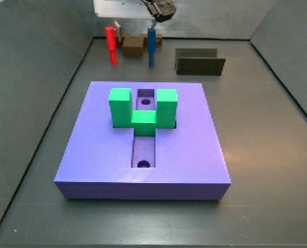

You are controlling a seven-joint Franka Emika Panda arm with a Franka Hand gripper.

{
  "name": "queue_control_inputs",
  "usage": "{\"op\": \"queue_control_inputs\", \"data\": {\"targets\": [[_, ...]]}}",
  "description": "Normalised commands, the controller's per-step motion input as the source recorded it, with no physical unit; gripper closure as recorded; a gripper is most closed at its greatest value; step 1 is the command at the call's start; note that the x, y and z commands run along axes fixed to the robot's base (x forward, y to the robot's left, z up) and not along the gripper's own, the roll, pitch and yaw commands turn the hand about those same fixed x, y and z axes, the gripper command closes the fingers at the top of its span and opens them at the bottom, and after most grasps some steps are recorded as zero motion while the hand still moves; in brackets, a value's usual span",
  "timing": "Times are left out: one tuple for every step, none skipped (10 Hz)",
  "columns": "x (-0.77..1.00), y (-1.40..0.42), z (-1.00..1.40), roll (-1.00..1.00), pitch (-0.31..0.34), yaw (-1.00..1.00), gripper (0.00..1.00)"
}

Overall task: Pick up the brown object. Move up. Place the brown object on the fixture. Regrasp the brown object. Move to above the board. Insert the brown object.
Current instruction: Pick up the brown object.

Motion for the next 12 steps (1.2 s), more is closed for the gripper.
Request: {"op": "queue_control_inputs", "data": {"targets": [[-0.11, 0.11, -0.19, -0.27, -0.237, -0.14, 0.00], [-0.04, 0.10, -0.23, -0.30, -0.227, -0.12, 0.00], [0.00, 0.07, -0.22, -0.35, -0.219, -0.03, 0.00], [0.00, 0.06, -0.14, -0.36, -0.211, 0.00, 0.00], [0.00, 0.05, -0.16, -0.33, -0.209, 0.00, 0.00], [0.00, 0.01, -0.12, -0.31, -0.167, 0.00, 0.00], [0.00, 0.00, -0.14, -0.26, -0.154, 0.00, 0.00], [0.00, 0.00, -0.26, -0.16, -0.184, 0.00, 0.00], [0.00, 0.00, -0.27, -0.13, -0.164, 0.00, 0.00], [0.00, 0.00, -0.27, -0.07, -0.119, 0.00, 0.00], [0.00, 0.00, -0.24, -0.14, -0.163, 0.00, 0.00], [-0.04, 0.04, -0.19, -0.05, -0.164, 0.09, 0.00]]}}
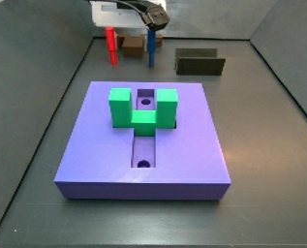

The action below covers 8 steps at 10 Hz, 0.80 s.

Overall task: Pick up the brown object. Move up. Place the brown object on the fixture. Regrasp the brown object. Move to above the board. Insert the brown object.
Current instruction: Pick up the brown object.

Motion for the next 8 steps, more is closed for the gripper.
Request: {"op": "queue_control_inputs", "data": {"targets": [[0.00, 0.00, -0.13, 0.00, -0.104, 0.12, 0.00], [0.00, 0.00, -0.10, 0.00, -0.069, 0.15, 0.00], [0.00, 0.00, -0.09, -0.01, -0.049, 0.13, 0.00], [0.00, 0.00, -0.10, -0.04, -0.041, 0.09, 0.00], [0.00, 0.04, -0.10, -0.02, -0.041, 0.12, 0.00], [0.00, 0.05, -0.10, -0.03, -0.040, 0.11, 0.00], [0.00, 0.03, -0.07, -0.03, -0.029, 0.05, 0.00], [0.00, 0.01, -0.04, -0.03, -0.026, 0.05, 0.00]]}}
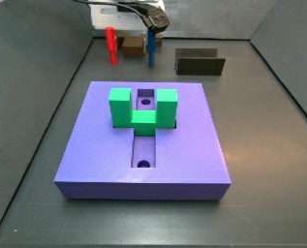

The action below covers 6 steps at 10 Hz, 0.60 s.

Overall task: Pick up the brown object. Move up. Place the brown object on the fixture. Regrasp the brown object. Move to above the board. Insert the brown object.
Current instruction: Pick up the brown object.

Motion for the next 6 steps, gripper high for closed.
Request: {"op": "queue_control_inputs", "data": {"targets": [[0.00, 0.00, -0.05, -0.03, -0.031, 0.02, 0.00], [0.00, 0.00, -0.08, -0.02, -0.016, 0.00, 0.00], [0.00, 0.00, -0.09, 0.00, -0.007, 0.00, 0.00], [0.00, 0.00, -0.08, 0.00, 0.000, 0.00, 0.00], [0.00, 0.00, -0.08, 0.00, 0.000, 0.00, 0.00], [0.00, 0.00, -0.09, 0.00, 0.000, 0.00, 0.00]]}}
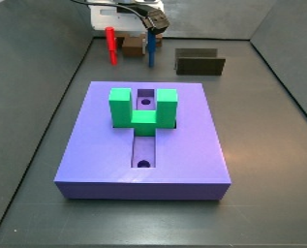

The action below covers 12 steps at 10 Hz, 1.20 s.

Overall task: Pick up the brown object. Move up. Place the brown object on the fixture. Regrasp the brown object. Move to above the board. Insert the brown object.
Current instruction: Pick up the brown object.

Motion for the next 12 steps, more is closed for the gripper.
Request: {"op": "queue_control_inputs", "data": {"targets": [[0.00, 0.00, 0.00, 0.00, 0.000, 0.00, 0.00], [0.00, 0.00, 0.00, 0.00, 0.000, 0.00, 1.00], [0.00, 0.00, 0.00, 0.00, 0.000, 0.00, 1.00], [0.00, 0.00, 0.00, 0.00, 0.000, 0.00, 1.00], [0.00, 0.00, 0.00, 0.00, 0.000, 0.00, 1.00], [0.00, 0.00, 0.00, 0.00, 0.000, 0.00, 1.00], [0.00, 0.00, 0.00, 0.00, 0.000, 0.00, 1.00], [0.00, 0.00, 0.00, 0.00, 0.000, 0.00, 1.00], [0.00, 0.00, 0.00, 0.00, 0.000, 0.00, 1.00], [0.00, 0.00, 0.00, 0.00, 0.000, 0.00, 1.00], [0.00, 0.00, 0.00, 0.00, 0.000, 0.00, 1.00], [0.00, 0.00, 0.00, 0.00, 0.000, 0.00, 1.00]]}}
